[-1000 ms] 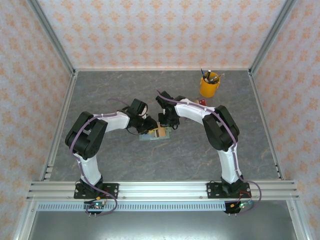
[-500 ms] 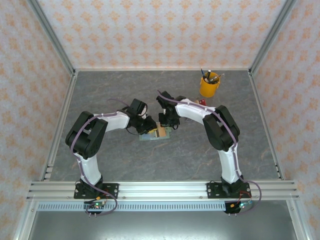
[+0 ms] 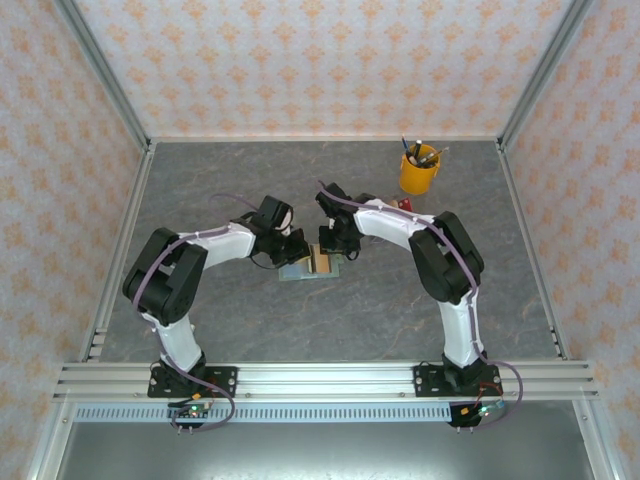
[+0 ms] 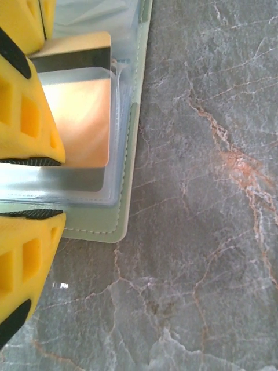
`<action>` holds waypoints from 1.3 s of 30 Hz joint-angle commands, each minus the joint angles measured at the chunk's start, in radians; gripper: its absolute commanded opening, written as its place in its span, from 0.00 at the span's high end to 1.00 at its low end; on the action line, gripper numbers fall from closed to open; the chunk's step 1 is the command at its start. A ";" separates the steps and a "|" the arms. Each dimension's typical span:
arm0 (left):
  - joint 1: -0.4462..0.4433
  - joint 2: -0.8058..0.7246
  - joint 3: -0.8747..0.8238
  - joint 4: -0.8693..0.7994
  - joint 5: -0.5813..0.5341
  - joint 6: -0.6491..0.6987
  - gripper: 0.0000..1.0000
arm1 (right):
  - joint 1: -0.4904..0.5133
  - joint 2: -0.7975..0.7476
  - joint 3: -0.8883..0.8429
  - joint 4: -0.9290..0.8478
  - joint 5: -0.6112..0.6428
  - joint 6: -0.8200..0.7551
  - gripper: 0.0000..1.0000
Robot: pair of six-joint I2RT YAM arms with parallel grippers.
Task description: Take the credit cards out of the card holder
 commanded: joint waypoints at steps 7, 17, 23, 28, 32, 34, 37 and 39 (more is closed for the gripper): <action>0.016 -0.094 -0.014 -0.146 -0.104 0.123 1.00 | -0.010 -0.100 -0.014 0.008 0.009 0.009 0.70; 0.040 -0.051 0.029 -0.202 -0.115 0.189 1.00 | 0.002 -0.162 -0.116 0.191 -0.189 0.104 0.77; 0.060 -0.019 0.056 -0.246 -0.121 0.217 1.00 | 0.048 -0.076 -0.069 0.173 -0.206 0.117 0.81; 0.072 -0.013 0.082 -0.311 -0.134 0.283 1.00 | 0.052 0.010 -0.008 0.138 -0.188 0.112 0.82; 0.092 -0.026 0.096 -0.371 -0.161 0.315 1.00 | 0.050 0.032 0.006 0.092 -0.114 0.101 0.82; 0.110 -0.044 0.097 -0.407 -0.184 0.332 1.00 | 0.052 0.033 0.007 0.069 -0.069 0.096 0.83; 0.141 -0.093 0.087 -0.438 -0.191 0.347 1.00 | 0.052 0.036 0.001 0.066 -0.058 0.088 0.83; 0.156 -0.131 0.080 -0.440 -0.185 0.339 1.00 | 0.052 0.031 -0.004 0.076 -0.063 0.087 0.82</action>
